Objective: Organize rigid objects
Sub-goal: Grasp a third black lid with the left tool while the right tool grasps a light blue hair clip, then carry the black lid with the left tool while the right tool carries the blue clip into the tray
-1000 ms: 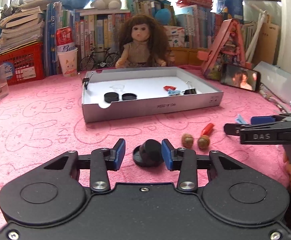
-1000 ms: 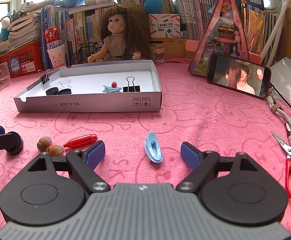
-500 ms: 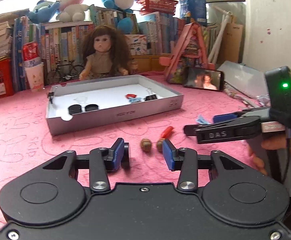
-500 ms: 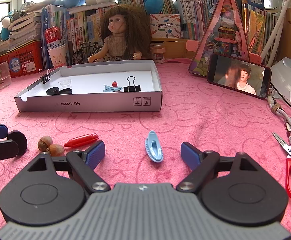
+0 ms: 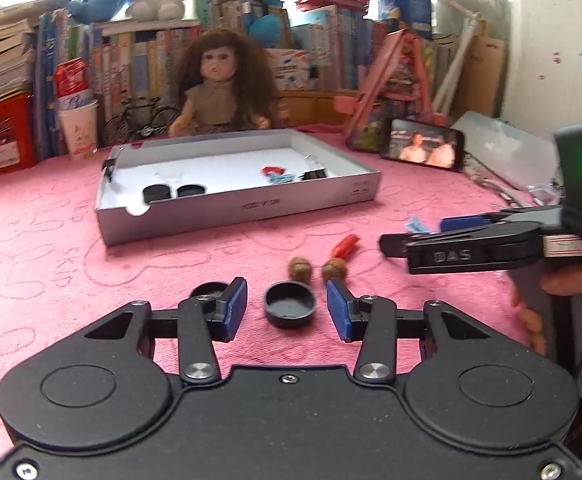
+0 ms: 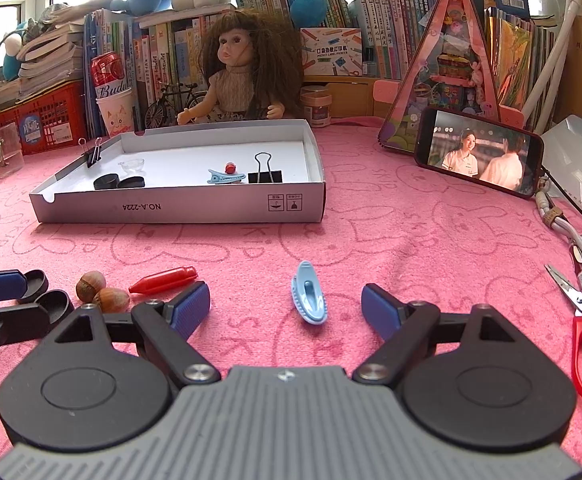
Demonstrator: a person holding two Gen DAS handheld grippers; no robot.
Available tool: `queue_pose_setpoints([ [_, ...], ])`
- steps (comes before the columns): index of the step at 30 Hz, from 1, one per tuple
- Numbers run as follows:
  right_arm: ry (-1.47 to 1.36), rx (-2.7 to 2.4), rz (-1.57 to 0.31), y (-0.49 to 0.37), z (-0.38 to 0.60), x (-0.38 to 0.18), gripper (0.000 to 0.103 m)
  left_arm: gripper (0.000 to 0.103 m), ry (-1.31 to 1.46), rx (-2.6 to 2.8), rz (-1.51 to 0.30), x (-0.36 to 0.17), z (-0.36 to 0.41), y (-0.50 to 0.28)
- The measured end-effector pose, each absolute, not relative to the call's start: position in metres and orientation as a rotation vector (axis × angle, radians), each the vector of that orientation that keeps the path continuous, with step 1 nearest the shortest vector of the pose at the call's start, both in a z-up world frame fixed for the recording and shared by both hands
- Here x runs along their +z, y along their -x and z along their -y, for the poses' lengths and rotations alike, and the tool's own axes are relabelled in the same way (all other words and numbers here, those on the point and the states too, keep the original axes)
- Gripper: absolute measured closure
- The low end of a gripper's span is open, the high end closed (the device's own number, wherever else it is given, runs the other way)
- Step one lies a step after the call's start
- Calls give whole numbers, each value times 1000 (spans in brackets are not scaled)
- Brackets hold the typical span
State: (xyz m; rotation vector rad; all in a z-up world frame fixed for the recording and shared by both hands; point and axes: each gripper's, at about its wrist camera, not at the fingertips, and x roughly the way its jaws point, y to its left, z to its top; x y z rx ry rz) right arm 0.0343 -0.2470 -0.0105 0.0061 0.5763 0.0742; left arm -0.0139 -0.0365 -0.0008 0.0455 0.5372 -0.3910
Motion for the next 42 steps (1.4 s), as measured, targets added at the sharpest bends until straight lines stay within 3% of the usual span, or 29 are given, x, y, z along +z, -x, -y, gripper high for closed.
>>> queue_pose_setpoints([
  [10, -7, 75, -576, -34, 247, -11, 13, 62, -93, -370, -556, -12, 50, 7],
  [13, -12, 72, -568, -33, 247, -10, 14, 72, -107, -356, -545, -13, 52, 8],
  [15, -25, 59, -544, -30, 248, -10, 22, 73, -103, -346, -544, -13, 51, 8],
  [17, -40, 54, -535, -28, 250, -10, 51, 73, -86, -333, -543, -11, 48, 8],
  [20, -43, 52, -534, -28, 251, -9, 74, 73, -76, -310, -540, -7, 43, 6],
  [22, -45, 55, -535, -29, 251, -8, 79, 73, -61, -299, -541, -4, 39, 3],
  [42, -90, 75, -476, -24, 247, 3, 82, 73, -7, -235, -520, 12, 21, -5],
])
